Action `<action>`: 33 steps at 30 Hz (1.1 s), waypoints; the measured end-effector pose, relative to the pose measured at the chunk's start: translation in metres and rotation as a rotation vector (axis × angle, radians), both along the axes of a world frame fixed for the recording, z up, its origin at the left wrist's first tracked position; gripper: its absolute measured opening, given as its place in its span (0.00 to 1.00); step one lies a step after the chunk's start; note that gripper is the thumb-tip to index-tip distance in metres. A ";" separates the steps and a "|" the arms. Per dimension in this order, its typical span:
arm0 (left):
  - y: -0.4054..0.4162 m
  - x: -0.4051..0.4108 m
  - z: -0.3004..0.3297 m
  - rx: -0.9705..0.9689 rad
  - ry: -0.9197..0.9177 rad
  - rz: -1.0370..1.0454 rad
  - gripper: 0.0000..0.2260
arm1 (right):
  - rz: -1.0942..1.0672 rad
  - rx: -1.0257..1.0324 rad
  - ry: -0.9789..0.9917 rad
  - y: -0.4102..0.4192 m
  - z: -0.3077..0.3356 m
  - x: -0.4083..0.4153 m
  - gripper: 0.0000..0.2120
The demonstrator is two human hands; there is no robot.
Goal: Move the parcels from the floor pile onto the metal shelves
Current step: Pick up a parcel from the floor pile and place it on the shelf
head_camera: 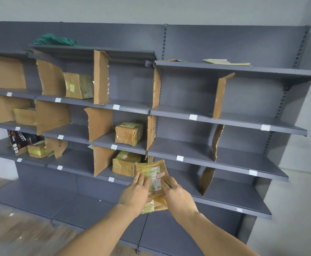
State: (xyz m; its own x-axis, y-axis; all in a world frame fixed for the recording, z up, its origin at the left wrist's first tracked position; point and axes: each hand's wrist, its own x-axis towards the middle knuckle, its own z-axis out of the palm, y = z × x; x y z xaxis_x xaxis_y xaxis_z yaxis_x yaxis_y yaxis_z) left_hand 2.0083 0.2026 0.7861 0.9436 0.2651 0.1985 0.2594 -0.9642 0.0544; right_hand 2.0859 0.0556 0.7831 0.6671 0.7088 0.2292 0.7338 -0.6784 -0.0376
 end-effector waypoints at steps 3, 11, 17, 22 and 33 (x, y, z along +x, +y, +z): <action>0.038 0.019 -0.002 0.007 0.034 0.056 0.33 | 0.057 0.002 0.002 0.045 -0.007 0.030 0.36; 0.139 0.053 -0.009 0.023 0.085 0.219 0.33 | 0.188 -0.032 -0.009 0.161 -0.022 0.087 0.41; 0.203 0.059 -0.019 0.009 0.106 0.283 0.33 | 0.250 -0.069 0.017 0.237 -0.037 0.106 0.37; 0.255 0.063 -0.016 -0.017 0.084 0.284 0.31 | 0.265 -0.094 -0.002 0.291 -0.032 0.111 0.36; 0.368 0.069 0.004 0.026 0.046 0.179 0.32 | 0.145 -0.034 -0.016 0.393 -0.011 0.102 0.33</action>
State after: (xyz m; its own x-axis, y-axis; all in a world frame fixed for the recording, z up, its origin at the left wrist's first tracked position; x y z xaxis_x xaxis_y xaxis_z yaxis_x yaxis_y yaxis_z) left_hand 2.0774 0.5705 0.7898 0.8898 0.4254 0.1652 0.4291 -0.9031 0.0144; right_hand 2.1883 0.4487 0.7725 0.5534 0.8051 0.2135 0.8245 -0.5658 -0.0037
